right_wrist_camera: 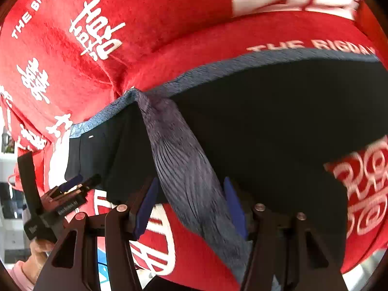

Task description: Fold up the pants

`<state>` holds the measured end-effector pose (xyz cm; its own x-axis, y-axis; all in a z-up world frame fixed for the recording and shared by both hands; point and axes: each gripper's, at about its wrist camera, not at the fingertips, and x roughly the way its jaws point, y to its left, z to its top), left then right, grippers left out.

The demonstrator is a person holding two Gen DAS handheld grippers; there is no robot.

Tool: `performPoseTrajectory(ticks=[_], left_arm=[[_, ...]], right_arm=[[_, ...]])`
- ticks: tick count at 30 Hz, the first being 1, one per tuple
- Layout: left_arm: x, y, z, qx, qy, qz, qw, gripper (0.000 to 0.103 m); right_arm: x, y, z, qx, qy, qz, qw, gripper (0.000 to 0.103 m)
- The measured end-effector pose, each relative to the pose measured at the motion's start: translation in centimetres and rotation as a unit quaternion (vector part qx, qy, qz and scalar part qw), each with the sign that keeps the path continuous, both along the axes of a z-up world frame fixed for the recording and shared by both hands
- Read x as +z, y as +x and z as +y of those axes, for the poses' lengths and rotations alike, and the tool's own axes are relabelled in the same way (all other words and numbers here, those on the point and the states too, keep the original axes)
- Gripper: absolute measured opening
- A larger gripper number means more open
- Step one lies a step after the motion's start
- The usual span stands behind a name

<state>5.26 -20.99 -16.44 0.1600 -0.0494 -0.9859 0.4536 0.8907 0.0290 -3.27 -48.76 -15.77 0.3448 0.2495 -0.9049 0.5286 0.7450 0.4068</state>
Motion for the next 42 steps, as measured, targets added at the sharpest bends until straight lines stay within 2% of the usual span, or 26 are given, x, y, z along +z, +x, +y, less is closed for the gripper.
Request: performPoseTrajectory(ticks=[4, 6, 9, 10, 11, 13, 15, 17, 18, 19, 21, 22, 25, 27, 29, 30, 35, 40, 42], left_arm=[[0.4, -2.1, -0.5, -0.022, 0.001, -0.013, 0.9997, 0.079], [0.3, -2.1, -0.3, -0.014, 0.004, -0.016, 0.9998, 0.079], [0.0, -1.2, 0.7, 0.018, 0.003, -0.017, 0.9997, 0.079], [-0.1, -0.7, 1.2, 0.033, 0.006, -0.018, 0.9993, 0.079], [-0.2, -0.2, 1.6, 0.044, 0.007, -0.019, 0.9988, 0.079], [-0.5, 1.0, 2.6, 0.065, 0.006, -0.021, 0.9977, 0.079], [-0.6, 1.7, 3.6, 0.089, 0.002, -0.02, 0.9958, 0.079], [-1.0, 2.0, 4.3, 0.104, 0.0, -0.013, 0.9945, 0.079], [-1.3, 2.0, 4.4, 0.107, 0.0, -0.011, 0.9942, 0.079], [-1.6, 1.8, 4.5, 0.109, 0.001, -0.007, 0.994, 0.079], [-2.1, 1.4, 4.5, 0.112, 0.002, 0.002, 0.9937, 0.079], [-2.1, 1.1, 4.5, 0.113, 0.002, 0.006, 0.9936, 0.079], [-1.8, 0.2, 4.2, 0.104, 0.0, 0.013, 0.9945, 0.079], [-0.9, -1.0, 3.7, 0.091, -0.003, 0.012, 0.9958, 0.079], [0.1, -2.3, 3.1, 0.074, -0.008, 0.01, 0.9972, 0.079], [0.5, -2.9, 2.9, 0.063, -0.011, 0.009, 0.9979, 0.079], [1.5, -5.4, 1.6, 0.016, -0.022, 0.018, 0.9995, 0.079], [2.6, -8.8, -0.7, -0.043, -0.039, 0.03, 0.9978, 0.079], [3.0, -10.4, -1.9, -0.071, -0.049, 0.037, 0.9956, 0.079]], right_arm=[[1.0, -0.4, 1.2, 0.007, -0.038, -0.006, 0.999, 0.061], [1.7, 1.6, 2.1, 0.029, -0.053, -0.027, 0.998, 0.061], [2.4, 7.1, 3.9, 0.088, -0.061, -0.066, 0.992, 0.06], [2.2, 8.7, 4.5, 0.104, -0.05, -0.071, 0.991, 0.054], [1.6, 10.8, 5.0, 0.121, -0.024, -0.078, 0.989, 0.048], [-0.5, 14.5, 5.7, 0.132, 0.015, -0.066, 0.989, 0.046], [-2.3, 17.0, 6.2, 0.137, 0.011, -0.049, 0.989, 0.046], [-4.1, 19.3, 6.2, 0.143, -0.029, -0.022, 0.989, 0.046], [-4.9, 20.0, 5.8, 0.142, -0.05, -0.005, 0.989, 0.043], [-5.7, 20.6, 5.0, 0.131, -0.051, 0.005, 0.99, 0.038], [-6.1, 20.8, 3.5, 0.101, -0.018, 0.0, 0.995, 0.037], [-5.9, 20.7, 3.1, 0.087, -0.014, -0.029, 0.996, 0.037], [-4.1, 19.3, 2.3, 0.068, -0.008, -0.05, 0.996, 0.041], [-2.7, 17.9, 2.0, 0.065, -0.013, -0.062, 0.996, 0.047], [-0.7, 15.1, 1.5, 0.053, -0.027, -0.072, 0.996, 0.055], [0.0, 13.6, 1.2, 0.047, -0.029, -0.077, 0.996, 0.056], [2.0, 2.6, 0.3, -0.007, -0.05, -0.071, 0.996, 0.058], [1.5, -9.6, 0.9, -0.089, -0.049, -0.033, 0.994, 0.059], [0.8, -13.0, 1.2, -0.114, -0.044, -0.019, 0.992, 0.059]])
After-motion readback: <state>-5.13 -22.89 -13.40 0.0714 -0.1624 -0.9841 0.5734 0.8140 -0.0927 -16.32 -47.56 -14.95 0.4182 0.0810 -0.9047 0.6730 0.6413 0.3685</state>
